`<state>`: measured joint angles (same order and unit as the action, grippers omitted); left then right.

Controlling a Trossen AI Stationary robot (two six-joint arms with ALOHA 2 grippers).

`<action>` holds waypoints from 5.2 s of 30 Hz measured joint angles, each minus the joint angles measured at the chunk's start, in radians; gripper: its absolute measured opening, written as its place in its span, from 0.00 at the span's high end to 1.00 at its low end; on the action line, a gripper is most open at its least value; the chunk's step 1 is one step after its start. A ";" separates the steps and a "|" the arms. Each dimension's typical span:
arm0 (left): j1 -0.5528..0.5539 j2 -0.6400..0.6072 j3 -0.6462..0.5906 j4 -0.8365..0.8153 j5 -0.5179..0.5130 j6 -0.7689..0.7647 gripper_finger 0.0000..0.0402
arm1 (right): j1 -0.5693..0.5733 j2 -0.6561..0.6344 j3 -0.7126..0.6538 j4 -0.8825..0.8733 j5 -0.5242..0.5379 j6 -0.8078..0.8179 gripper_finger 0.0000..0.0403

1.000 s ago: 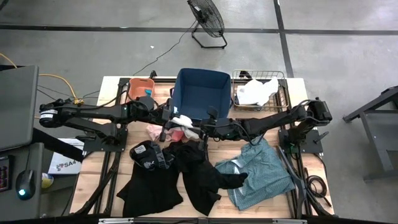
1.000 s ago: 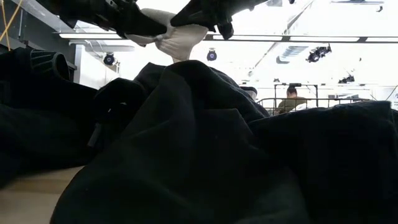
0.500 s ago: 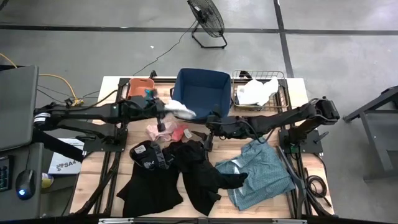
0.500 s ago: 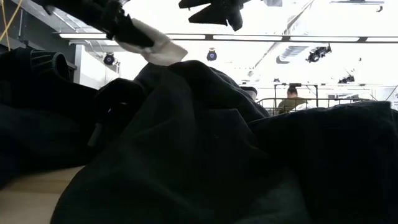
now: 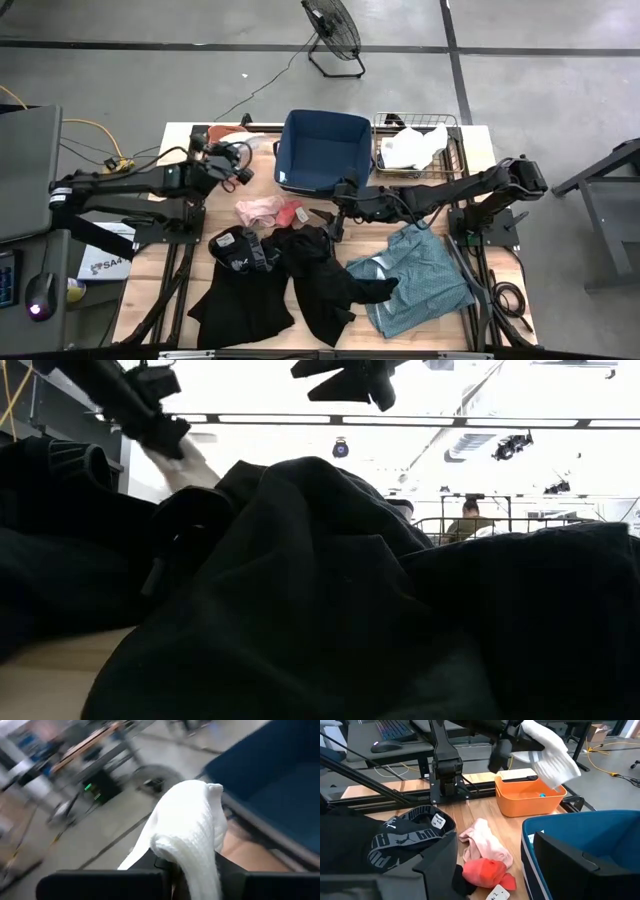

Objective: Pick & Place Cloths
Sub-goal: Put the white sock into the orange bin, then put the left black boxer into the gold wire basket

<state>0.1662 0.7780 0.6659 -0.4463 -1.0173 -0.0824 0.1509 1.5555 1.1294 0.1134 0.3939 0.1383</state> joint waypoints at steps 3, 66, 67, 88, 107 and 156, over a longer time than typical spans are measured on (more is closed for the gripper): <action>0.083 0.006 0.000 -0.085 -0.001 -0.117 0.97 | 0.000 0.000 0.000 -0.001 0.000 0.003 0.37; 0.632 0.271 0.120 -0.443 0.559 -0.185 0.97 | 0.000 0.001 -0.001 -0.053 -0.004 0.056 0.38; 0.632 0.272 0.120 -0.443 0.559 -0.185 0.97 | 0.000 0.001 -0.001 -0.053 -0.004 0.062 0.38; 0.632 0.502 0.111 -0.409 0.742 -0.132 1.00 | 0.000 0.001 -0.001 -0.079 -0.004 0.076 0.38; 0.632 0.366 0.197 -0.478 0.919 -0.015 0.97 | 0.000 0.001 -0.001 -0.085 -0.004 0.079 0.38; -0.527 0.230 0.042 -0.326 1.120 -0.212 0.46 | 0.257 -0.119 -0.001 -0.528 0.188 0.412 0.38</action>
<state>-0.3607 1.0082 0.7082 -0.7723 0.1023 -0.2944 0.4080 1.4361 1.1286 -0.4149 0.5819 0.5499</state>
